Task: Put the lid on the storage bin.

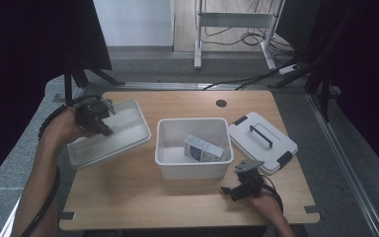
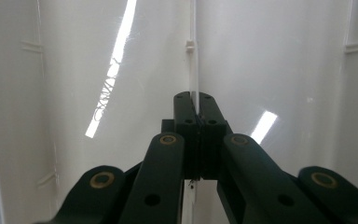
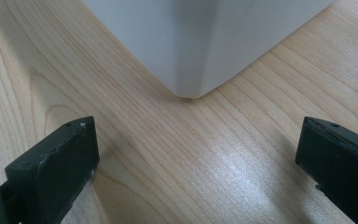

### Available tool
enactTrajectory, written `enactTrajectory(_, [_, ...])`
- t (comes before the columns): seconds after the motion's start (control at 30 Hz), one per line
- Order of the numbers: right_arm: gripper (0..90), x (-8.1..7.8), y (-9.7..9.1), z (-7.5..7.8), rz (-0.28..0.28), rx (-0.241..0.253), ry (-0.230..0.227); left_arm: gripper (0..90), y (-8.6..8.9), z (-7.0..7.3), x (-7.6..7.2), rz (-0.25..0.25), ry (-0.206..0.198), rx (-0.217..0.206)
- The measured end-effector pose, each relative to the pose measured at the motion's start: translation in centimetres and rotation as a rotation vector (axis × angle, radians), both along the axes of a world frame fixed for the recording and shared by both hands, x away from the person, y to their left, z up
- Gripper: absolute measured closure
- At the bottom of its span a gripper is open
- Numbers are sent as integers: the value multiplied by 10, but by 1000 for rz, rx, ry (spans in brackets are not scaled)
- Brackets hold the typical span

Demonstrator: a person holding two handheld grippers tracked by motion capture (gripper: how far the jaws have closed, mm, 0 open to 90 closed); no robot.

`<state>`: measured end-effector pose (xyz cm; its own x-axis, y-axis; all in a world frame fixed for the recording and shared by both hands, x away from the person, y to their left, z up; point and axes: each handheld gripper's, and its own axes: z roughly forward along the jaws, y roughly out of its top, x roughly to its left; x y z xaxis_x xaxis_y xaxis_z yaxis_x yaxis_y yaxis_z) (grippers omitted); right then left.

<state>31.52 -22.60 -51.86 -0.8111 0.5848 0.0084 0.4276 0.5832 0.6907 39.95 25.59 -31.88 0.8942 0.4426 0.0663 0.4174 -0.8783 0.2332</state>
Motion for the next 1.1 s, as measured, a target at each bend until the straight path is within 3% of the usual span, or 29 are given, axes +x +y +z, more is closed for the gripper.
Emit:
enactTrajectory(0.17, [0,0,0,0,0,0,0,891,-28,9,3,-53,-3,-33])
enactTrajectory(0.33, [0,0,0,0,0,-1,-3,891,-61,12,10,-126,-2,-27])
enactTrajectory(0.37, [0,0,0,0,0,-1,-3,891,-61,12,10,-126,-2,-27])
enactTrajectory(0.4, [0,0,0,0,1,-1,-3,891,-77,11,13,-149,3,-32])
enactTrajectory(0.77, [0,0,0,0,3,-1,-2,891,-147,5,24,-271,19,-11])
enactTrajectory(0.97, [0,0,0,0,2,-1,-2,891,-175,0,28,-313,22,-7])
enactTrajectory(1.1, [0,0,0,0,3,-1,-2,891,-207,-7,31,-357,30,-2])
